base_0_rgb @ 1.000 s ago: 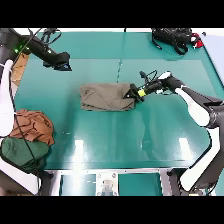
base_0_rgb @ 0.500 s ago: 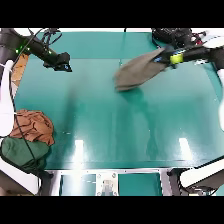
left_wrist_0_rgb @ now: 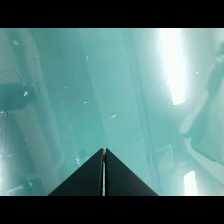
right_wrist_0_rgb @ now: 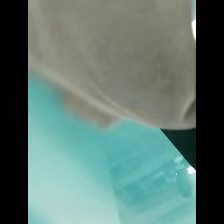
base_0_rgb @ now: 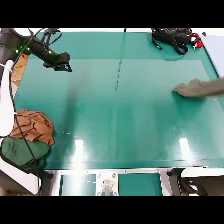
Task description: Fold the shirts.
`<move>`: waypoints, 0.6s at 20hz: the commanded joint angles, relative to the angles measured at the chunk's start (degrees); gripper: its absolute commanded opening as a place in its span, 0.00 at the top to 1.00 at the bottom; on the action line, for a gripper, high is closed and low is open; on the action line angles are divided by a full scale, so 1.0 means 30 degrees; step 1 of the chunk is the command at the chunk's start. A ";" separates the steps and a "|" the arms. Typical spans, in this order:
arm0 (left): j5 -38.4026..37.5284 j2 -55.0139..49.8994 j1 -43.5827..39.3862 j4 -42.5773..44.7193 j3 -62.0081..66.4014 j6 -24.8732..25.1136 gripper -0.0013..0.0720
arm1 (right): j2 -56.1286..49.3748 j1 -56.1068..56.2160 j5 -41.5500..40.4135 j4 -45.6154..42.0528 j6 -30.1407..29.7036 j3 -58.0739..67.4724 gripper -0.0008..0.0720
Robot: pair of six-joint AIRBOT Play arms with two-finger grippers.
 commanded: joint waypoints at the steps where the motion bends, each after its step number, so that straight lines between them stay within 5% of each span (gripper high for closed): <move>1: 0.0000 -0.0007 0.0015 0.0007 0.0000 0.0000 0.95 | 0.2645 -0.3883 -0.1654 -0.1916 0.0328 -0.6513 0.96; 6: -0.0058 -0.0007 0.0015 -0.0015 0.0000 -0.0007 0.95 | 0.4758 -0.8735 -0.4648 -0.1923 0.0291 -1.4549 0.96; 12: -0.0044 -0.0007 0.0015 -0.0401 0.0000 -0.0007 0.95 | 0.4758 -0.9464 -0.7606 -0.1894 -0.0874 -1.7056 0.95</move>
